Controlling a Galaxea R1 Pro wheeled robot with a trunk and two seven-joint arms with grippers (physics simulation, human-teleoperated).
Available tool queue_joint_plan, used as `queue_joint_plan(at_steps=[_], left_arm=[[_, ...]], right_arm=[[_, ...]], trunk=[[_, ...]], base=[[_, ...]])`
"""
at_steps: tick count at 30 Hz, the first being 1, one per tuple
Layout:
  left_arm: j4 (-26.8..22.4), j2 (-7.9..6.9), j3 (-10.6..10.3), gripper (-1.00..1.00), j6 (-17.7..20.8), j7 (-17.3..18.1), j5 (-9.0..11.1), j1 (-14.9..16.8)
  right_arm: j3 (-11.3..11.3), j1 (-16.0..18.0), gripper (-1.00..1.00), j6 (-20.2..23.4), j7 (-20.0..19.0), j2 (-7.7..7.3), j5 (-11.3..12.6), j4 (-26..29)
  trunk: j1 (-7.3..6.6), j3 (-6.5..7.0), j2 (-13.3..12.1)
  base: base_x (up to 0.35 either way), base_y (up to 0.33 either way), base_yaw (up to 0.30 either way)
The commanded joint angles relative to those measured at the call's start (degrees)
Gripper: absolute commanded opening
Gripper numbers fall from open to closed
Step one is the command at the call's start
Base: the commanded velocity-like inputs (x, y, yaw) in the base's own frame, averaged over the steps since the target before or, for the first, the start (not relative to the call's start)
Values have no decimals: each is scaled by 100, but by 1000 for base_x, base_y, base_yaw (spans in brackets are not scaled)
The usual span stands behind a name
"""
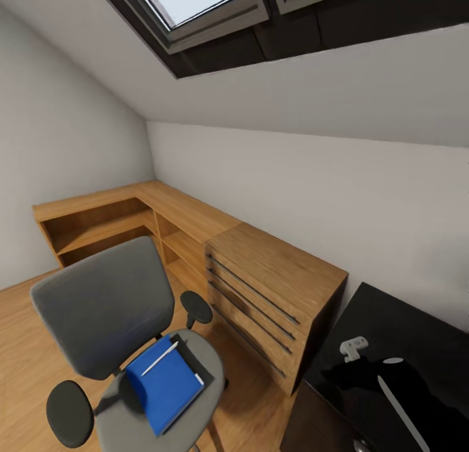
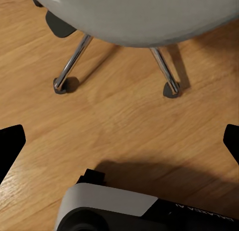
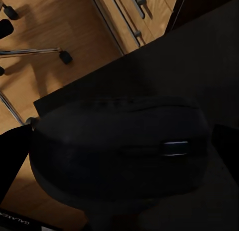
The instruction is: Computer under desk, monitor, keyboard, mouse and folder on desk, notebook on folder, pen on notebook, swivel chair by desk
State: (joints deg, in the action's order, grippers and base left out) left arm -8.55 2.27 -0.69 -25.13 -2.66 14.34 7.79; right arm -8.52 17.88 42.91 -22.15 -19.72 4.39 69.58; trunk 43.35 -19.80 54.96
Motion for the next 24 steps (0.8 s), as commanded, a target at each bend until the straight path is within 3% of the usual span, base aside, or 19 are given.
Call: queue_joint_plan(at_steps=[1, 24], left_arm=[[2, 1, -10, 100, -18, -24, 4, 3], [-1, 17, -22, 100, -18, -29, -4, 3]], right_arm=[[-9, 5, -100, 18, 18, -5, 44, 4], [-33, 4, -100, -10, 18, 3, 44, 3]], trunk=[[1, -7, 5], [22, -25, 45]], base=[[-5, -10, 0], [-19, -21, 0]])
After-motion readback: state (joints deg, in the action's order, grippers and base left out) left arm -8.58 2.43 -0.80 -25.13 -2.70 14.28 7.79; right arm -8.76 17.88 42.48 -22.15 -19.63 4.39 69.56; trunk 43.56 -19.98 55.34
